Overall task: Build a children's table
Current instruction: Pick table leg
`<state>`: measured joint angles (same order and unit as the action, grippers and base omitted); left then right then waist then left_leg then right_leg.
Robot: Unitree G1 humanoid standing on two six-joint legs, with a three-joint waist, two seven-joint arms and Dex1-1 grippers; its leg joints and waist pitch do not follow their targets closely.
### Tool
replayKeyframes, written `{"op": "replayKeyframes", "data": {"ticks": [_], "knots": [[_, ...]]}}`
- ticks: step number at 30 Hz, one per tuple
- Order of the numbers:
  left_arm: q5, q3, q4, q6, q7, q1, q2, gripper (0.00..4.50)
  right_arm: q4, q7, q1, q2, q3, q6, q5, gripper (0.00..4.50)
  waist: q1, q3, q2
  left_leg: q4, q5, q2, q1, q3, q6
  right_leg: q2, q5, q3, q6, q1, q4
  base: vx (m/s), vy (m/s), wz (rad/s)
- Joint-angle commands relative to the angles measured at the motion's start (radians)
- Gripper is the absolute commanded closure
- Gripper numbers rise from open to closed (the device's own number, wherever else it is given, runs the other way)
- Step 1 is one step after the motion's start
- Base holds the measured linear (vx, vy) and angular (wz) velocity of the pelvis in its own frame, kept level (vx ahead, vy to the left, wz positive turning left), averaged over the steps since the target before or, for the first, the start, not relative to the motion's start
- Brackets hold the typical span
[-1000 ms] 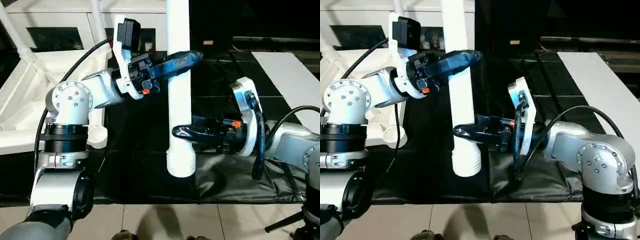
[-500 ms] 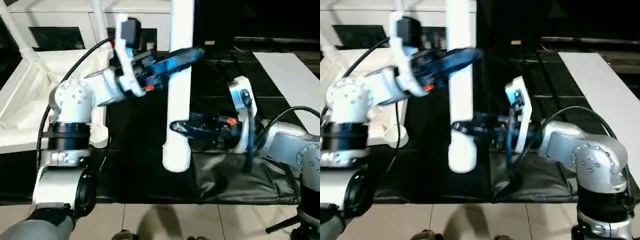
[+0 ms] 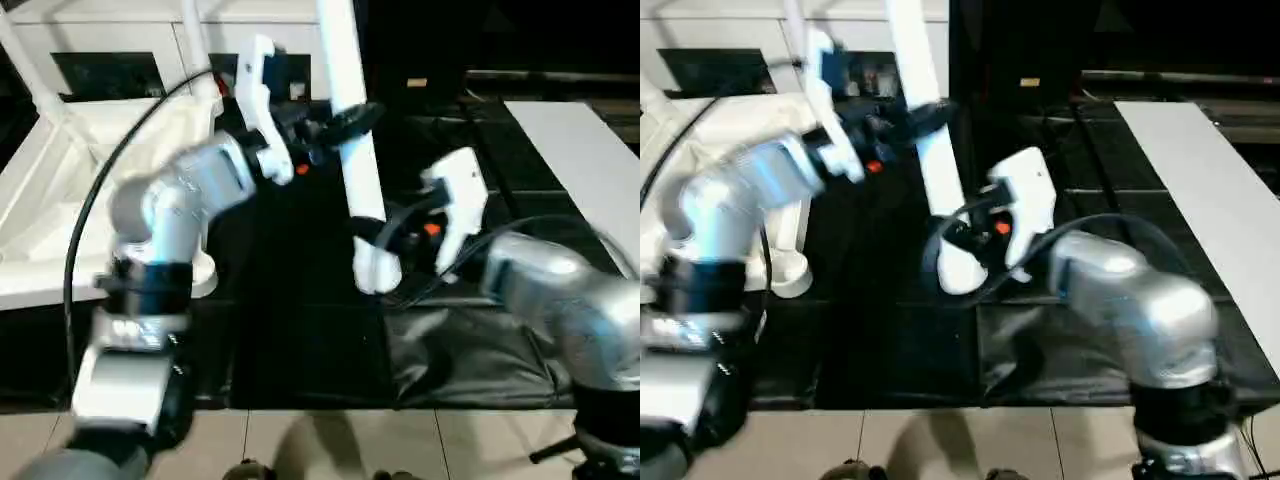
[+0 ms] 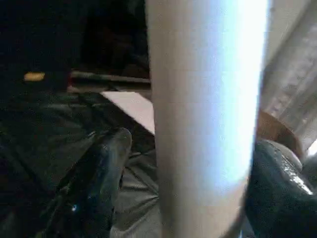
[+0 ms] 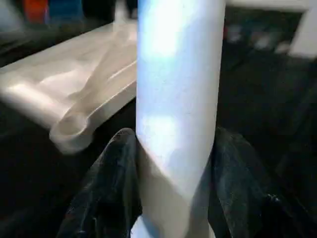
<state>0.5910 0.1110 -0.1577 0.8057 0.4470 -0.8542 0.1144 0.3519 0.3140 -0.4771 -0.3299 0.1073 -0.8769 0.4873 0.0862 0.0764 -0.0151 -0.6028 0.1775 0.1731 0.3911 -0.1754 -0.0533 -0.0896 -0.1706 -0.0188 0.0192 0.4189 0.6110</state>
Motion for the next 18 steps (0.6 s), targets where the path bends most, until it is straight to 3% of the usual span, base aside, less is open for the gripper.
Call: {"op": "replayKeyframes", "data": {"ticks": [1,6,18], "knots": [[-0.030,0.005,0.018,-0.014,-0.071,0.018,-0.017,1.05,0.010,-0.062,-0.026,0.013,0.018,0.072,-0.064,2.67,-0.005,-0.077,0.007,0.069,0.141,0.026,-0.014,0.006,-0.039,-0.027,-0.170,0.021,-0.180,-0.056,-0.066,0.000,0.000,0.00],[-0.048,0.013,0.031,-0.028,-0.132,0.040,-0.044,1.57,-0.009,-0.104,-0.023,0.049,0.048,0.109,-0.119,2.67,-0.010,-0.076,0.007,0.070,0.162,0.024,-0.014,0.007,-0.037,-0.023,-0.183,0.022,-0.150,-0.055,-0.069,0.000,0.000,0.00],[-0.019,0.016,0.067,-0.022,-0.111,0.045,-0.030,2.57,-0.033,-0.120,-0.030,0.093,0.062,0.155,-0.173,2.67,-0.027,-0.077,0.005,0.070,0.167,0.022,-0.013,0.007,-0.032,-0.022,-0.168,0.021,-0.152,-0.055,-0.068,0.000,0.000,0.00]]}}
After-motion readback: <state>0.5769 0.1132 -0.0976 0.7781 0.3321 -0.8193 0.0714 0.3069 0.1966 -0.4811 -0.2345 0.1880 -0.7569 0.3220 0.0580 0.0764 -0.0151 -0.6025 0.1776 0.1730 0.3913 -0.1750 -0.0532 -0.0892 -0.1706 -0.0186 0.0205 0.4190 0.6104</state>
